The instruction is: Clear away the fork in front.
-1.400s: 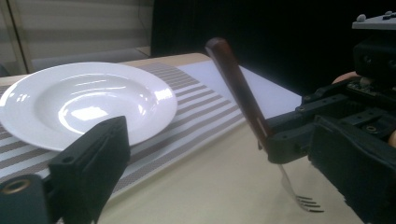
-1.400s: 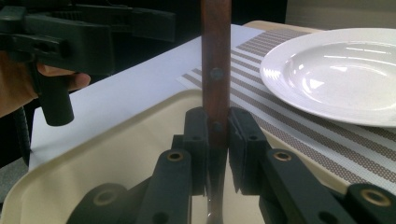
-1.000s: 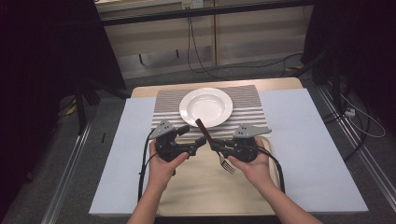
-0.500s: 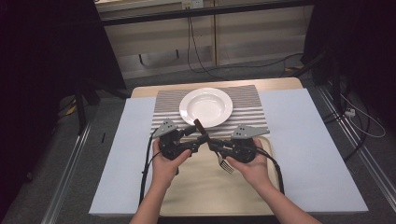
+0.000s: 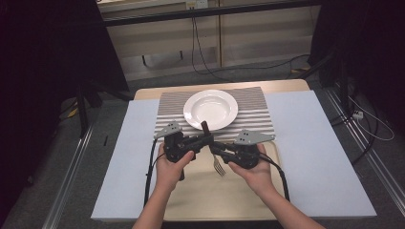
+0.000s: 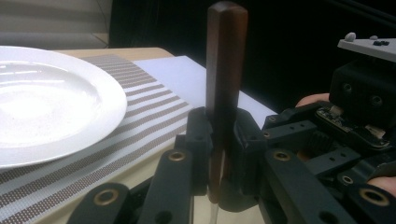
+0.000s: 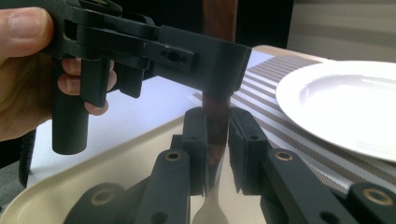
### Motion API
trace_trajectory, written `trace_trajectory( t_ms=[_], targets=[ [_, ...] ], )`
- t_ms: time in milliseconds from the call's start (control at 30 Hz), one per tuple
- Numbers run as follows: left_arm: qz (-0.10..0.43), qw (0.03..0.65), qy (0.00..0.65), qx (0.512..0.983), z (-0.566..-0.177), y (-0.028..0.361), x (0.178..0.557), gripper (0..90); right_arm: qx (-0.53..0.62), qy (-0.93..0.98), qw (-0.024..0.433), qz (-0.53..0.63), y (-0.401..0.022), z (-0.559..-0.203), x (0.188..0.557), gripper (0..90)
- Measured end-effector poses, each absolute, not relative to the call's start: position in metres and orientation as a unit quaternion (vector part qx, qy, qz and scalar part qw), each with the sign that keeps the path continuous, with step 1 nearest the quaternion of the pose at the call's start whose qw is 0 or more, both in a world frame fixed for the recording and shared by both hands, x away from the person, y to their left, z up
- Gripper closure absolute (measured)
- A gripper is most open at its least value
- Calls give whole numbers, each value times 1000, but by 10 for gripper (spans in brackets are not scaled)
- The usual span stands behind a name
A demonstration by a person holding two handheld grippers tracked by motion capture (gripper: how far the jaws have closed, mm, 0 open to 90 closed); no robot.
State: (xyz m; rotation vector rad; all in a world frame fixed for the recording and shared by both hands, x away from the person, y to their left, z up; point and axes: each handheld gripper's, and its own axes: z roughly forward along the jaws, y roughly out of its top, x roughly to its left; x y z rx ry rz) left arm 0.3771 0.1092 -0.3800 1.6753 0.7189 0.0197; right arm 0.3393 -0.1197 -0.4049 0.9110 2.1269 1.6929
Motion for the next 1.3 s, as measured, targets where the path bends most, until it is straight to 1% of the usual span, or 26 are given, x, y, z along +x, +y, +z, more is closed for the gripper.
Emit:
trace_trajectory(
  t_ms=[100, 233, 367, 467, 667, 1033, 1100, 1200, 1300],
  targets=[
    [12, 611, 310, 728, -379, 111, 376, 793, 314, 735, 131, 586, -120, -405, 339, 775],
    [13, 607, 304, 734, -377, 119, 377, 794, 316, 738, 132, 582, -123, -406, 339, 679],
    [11, 604, 300, 738, -374, 128, 377, 794, 320, 735, 150, 579, -136, -408, 339, 566],
    [8, 601, 297, 742, -372, 133, 377, 794, 322, 739, 171, 567, -144, -410, 339, 464],
    [0, 590, 292, 753, -371, 139, 375, 794, 322, 743, 196, 553, -162, -416, 336, 334],
    [-26, 572, 295, 765, -370, 148, 373, 796, 351, 735, 190, 548, -191, -421, 331, 167],
    [-26, 569, 295, 767, -370, 150, 373, 797, 350, 737, 192, 546, -195, -422, 329, 163],
    [-30, 564, 296, 771, -370, 154, 372, 797, 352, 735, 192, 546, -201, -422, 327, 134],
    [-37, 562, 298, 771, -372, 158, 372, 798, 356, 737, 195, 541, -206, -423, 325, 130]
  ],
)
